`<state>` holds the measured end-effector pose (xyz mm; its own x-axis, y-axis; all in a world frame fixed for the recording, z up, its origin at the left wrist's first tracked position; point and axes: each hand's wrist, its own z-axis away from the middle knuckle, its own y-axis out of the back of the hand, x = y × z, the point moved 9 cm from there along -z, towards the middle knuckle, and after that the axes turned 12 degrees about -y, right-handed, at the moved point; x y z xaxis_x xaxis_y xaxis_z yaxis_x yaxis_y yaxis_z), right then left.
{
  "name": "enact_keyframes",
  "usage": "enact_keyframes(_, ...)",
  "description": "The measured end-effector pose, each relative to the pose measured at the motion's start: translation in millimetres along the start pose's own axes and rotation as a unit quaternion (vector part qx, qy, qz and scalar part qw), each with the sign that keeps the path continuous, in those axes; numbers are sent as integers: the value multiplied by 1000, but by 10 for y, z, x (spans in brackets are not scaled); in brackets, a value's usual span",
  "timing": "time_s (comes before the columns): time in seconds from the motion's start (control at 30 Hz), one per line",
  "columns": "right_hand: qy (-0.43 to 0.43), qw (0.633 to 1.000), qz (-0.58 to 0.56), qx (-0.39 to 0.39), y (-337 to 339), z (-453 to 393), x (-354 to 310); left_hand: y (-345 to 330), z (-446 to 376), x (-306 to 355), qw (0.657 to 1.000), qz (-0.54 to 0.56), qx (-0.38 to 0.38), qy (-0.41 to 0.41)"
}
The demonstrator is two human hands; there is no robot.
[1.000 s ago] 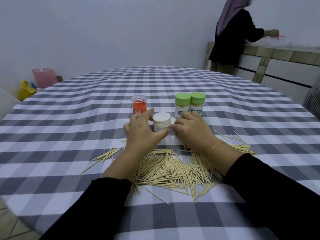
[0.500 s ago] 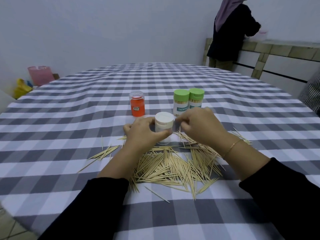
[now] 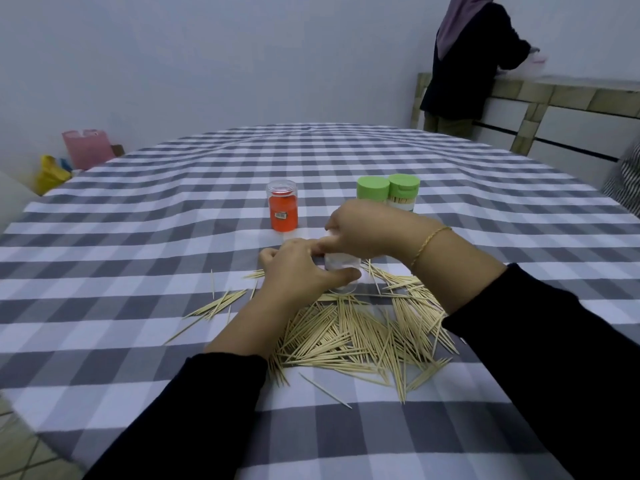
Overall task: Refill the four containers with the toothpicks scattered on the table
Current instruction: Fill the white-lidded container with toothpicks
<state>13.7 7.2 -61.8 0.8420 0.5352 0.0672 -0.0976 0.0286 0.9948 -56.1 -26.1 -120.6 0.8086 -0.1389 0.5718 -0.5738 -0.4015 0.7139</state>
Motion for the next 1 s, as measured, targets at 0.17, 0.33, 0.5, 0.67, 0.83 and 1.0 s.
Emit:
enact_keyframes(0.17,53,995,-52,-60,23,129,-55,21,19,34,1000,-11,3,8)
enact_keyframes(0.33,27,987,-130,-91,48,162,39,11,20,35,1000,-16,2,7)
enact_keyframes(0.5,-29,999,24,-39,8,102,112,17,23,72,999,-52,13,-5)
enact_keyframes(0.67,45,992,-49,-103,39,235,62,25,26,83,998,-55,14,-7)
enact_keyframes(0.83,76,987,-133,-48,158,205,72,8,20,54,999,-44,7,2)
enact_keyframes(1.0,31,964,-254,78,277,89,331,19,36,46,998,-54,13,8)
